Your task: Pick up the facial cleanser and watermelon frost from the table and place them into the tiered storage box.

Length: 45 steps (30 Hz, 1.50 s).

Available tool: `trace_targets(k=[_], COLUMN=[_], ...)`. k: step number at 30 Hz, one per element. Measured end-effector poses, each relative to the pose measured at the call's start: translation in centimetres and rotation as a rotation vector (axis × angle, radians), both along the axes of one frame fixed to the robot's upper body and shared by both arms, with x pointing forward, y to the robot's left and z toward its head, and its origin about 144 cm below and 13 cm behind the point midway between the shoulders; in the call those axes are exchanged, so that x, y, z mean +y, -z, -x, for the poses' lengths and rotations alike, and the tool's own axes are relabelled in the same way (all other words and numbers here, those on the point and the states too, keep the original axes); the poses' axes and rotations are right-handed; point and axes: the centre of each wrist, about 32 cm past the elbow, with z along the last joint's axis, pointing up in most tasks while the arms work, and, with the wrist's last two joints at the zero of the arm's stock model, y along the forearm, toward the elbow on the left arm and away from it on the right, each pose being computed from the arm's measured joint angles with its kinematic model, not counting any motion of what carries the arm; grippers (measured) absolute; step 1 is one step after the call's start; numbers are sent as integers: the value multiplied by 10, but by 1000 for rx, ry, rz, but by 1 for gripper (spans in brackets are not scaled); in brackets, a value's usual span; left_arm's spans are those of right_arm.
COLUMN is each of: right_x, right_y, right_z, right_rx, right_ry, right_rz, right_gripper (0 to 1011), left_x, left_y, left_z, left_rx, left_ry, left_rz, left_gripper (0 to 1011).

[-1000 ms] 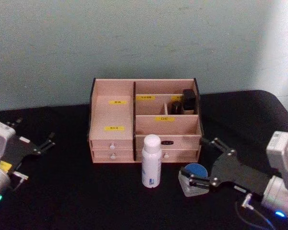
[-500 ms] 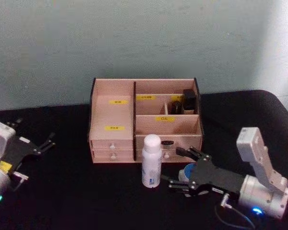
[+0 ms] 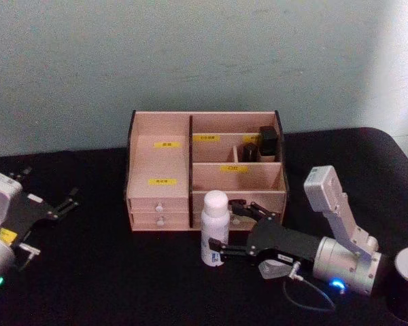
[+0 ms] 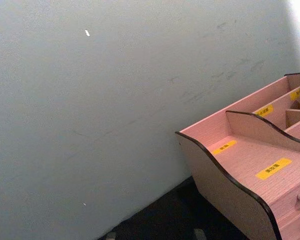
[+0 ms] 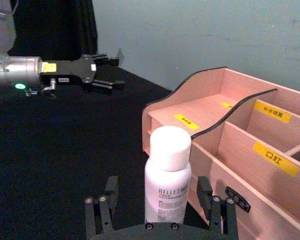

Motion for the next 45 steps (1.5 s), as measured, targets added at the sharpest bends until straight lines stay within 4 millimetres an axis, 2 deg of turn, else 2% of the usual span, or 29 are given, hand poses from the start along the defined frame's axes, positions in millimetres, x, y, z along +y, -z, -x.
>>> trace_targets(k=[20, 45], right_x=[17, 21], right_y=[5, 5], right_z=[-22, -24], right_rx=[49, 63], right_ry=[28, 26], right_rz=[15, 19], right_gripper=[1003, 1003], left_x=[0, 0], left_y=[0, 0], left_z=[0, 0], left_rx=[0, 0], left_ry=[0, 0], left_rz=[0, 0], left_gripper=[1001, 1001])
